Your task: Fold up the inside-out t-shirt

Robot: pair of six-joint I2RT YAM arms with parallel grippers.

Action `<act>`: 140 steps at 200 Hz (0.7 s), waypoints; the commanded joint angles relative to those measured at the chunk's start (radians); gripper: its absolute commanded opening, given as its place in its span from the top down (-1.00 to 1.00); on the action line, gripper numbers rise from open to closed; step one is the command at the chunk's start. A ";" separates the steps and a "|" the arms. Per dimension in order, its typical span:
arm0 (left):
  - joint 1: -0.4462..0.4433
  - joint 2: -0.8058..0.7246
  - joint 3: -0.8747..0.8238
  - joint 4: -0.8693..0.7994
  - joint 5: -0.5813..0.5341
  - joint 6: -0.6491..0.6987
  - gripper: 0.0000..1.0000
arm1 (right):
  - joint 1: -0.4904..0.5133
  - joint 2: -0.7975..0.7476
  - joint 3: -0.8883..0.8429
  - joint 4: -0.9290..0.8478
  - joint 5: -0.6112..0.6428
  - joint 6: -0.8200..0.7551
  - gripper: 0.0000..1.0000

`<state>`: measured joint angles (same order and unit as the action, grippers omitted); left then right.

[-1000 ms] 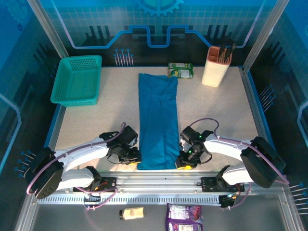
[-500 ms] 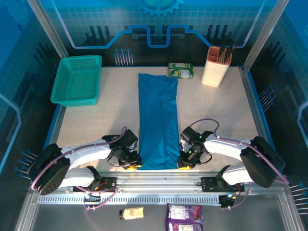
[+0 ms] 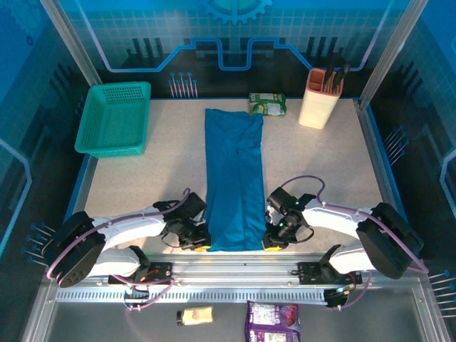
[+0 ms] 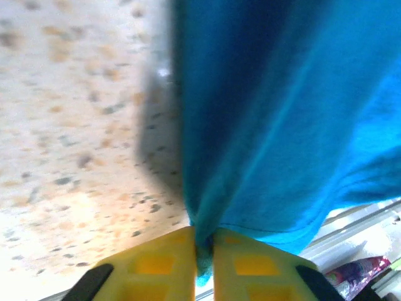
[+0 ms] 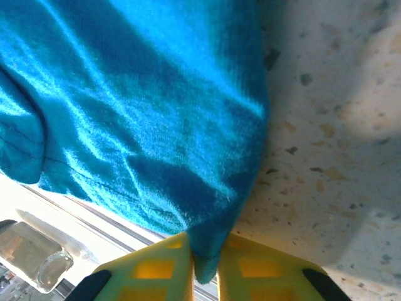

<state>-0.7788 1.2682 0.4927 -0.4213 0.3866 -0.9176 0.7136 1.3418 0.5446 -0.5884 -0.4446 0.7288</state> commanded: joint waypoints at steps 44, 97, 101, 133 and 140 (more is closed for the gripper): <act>-0.062 -0.112 -0.016 -0.051 0.084 0.020 0.98 | 0.083 -0.078 0.101 -0.194 0.036 0.004 0.92; -0.110 -0.251 0.037 -0.203 0.153 0.041 1.00 | 0.160 -0.275 0.134 -0.434 0.033 0.028 1.00; -0.118 -0.257 0.043 -0.209 0.158 0.041 1.00 | 0.165 -0.293 0.137 -0.452 0.028 0.031 1.00; -0.165 -0.280 0.101 -0.245 0.205 0.045 1.00 | 0.190 -0.393 0.170 -0.533 -0.036 0.054 1.00; -0.171 -0.283 0.122 -0.259 0.213 0.052 1.00 | 0.190 -0.400 0.187 -0.541 -0.049 0.052 1.00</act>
<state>-0.9253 1.0058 0.5423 -0.5999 0.5255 -0.8917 0.8860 0.9794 0.6758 -1.0096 -0.4286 0.7586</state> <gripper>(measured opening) 0.051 0.064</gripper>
